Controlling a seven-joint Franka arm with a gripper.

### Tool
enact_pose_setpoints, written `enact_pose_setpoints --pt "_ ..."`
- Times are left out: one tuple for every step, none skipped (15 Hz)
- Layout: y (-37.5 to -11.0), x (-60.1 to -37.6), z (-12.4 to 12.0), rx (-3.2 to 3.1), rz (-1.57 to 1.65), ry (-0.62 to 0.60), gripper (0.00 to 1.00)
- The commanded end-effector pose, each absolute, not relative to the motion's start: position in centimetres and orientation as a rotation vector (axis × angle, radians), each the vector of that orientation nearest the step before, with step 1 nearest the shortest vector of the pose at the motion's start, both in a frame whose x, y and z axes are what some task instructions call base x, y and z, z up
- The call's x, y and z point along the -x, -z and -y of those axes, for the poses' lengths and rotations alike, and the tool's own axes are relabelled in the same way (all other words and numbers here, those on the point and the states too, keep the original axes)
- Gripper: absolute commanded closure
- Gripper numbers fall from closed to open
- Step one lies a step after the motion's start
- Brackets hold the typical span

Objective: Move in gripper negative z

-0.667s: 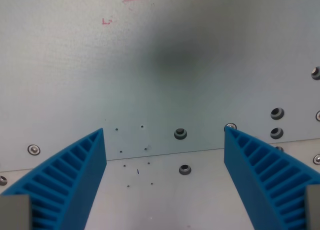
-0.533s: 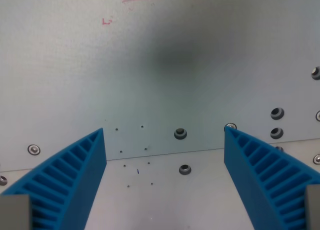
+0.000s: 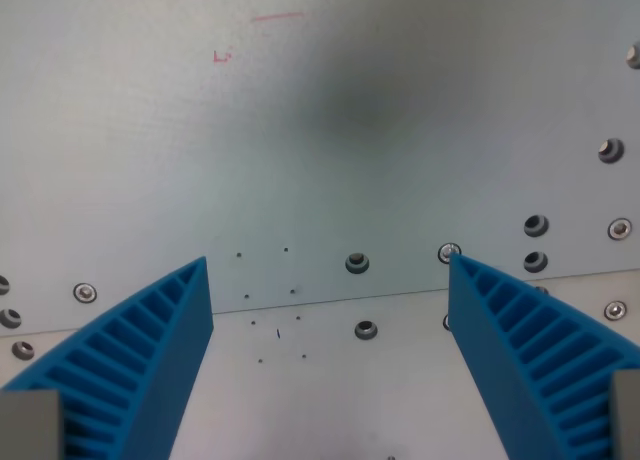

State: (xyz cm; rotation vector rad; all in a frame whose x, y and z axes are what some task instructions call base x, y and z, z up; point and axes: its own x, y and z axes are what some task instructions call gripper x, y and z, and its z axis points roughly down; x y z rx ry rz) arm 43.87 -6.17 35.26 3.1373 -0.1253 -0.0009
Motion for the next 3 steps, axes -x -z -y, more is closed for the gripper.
enact_pose_setpoints --pt "-37.27 -43.31 6.05 -3.138 0.124 0.015 0.00" --pt "-37.77 -43.32 6.05 -3.138 0.124 0.015 0.00" --pt "-38.27 -43.32 6.05 -3.138 0.124 0.015 0.00"
